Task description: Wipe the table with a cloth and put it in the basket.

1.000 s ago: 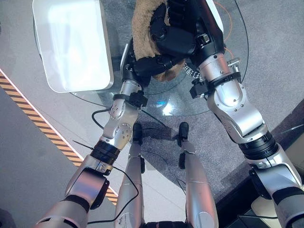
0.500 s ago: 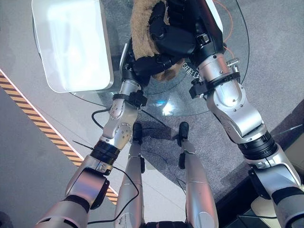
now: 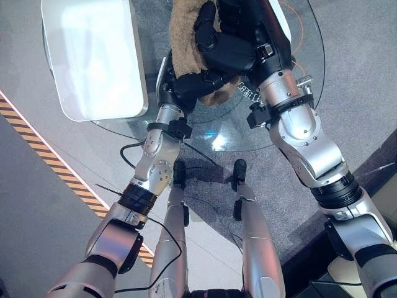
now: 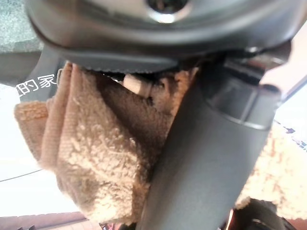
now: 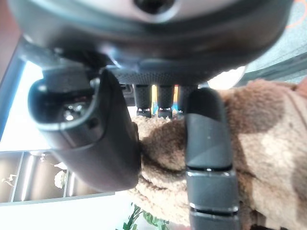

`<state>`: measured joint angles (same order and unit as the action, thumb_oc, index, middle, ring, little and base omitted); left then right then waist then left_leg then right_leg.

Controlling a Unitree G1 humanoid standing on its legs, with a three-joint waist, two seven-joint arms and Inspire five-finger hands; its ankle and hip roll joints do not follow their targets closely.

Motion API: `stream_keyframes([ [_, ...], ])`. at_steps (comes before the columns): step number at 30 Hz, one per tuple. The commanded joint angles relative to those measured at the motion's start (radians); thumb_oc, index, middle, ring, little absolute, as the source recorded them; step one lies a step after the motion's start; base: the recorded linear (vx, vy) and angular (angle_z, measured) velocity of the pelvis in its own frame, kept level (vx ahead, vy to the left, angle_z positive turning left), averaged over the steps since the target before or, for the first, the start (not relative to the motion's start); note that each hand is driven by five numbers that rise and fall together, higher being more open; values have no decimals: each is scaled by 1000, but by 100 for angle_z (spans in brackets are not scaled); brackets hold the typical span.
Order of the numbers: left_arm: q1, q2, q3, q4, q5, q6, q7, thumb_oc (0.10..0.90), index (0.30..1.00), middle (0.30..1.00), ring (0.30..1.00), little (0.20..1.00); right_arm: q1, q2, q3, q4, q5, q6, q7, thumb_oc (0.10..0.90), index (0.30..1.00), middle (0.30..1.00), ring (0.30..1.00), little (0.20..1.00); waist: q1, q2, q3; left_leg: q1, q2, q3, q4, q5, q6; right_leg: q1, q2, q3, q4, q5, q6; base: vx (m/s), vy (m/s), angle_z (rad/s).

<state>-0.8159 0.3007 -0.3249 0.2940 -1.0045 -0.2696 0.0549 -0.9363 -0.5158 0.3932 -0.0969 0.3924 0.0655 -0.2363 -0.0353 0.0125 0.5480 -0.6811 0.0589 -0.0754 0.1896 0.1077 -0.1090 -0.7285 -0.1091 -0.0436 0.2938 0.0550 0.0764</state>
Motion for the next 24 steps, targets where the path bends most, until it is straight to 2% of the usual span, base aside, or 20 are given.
stream_keyframes([
  [1,-74,-7,55,-132,-40,-115,-46,100,300,300,300,200,-241,16,-103,-234,-31,-197,-43,800,900,900,900,900,5,-35,-28,39,-53,109,-30,-6,67,74,56,-44,-20,-42,-19,0,0,0],
  [10,-64,13,80,-119,-51,-128,-49,100,300,300,300,200,-259,-29,-122,-233,-22,-207,-76,800,900,900,900,900,0,-46,-28,47,-49,111,-21,-20,65,78,60,-39,-11,-52,-23,0,0,0],
  [24,-56,46,112,-110,-65,-153,-49,100,300,300,300,200,-254,-59,-136,-242,-14,-222,-91,800,900,900,900,900,2,-41,-28,36,-47,108,-22,-9,63,68,61,-40,-14,-45,-27,0,0,0],
])
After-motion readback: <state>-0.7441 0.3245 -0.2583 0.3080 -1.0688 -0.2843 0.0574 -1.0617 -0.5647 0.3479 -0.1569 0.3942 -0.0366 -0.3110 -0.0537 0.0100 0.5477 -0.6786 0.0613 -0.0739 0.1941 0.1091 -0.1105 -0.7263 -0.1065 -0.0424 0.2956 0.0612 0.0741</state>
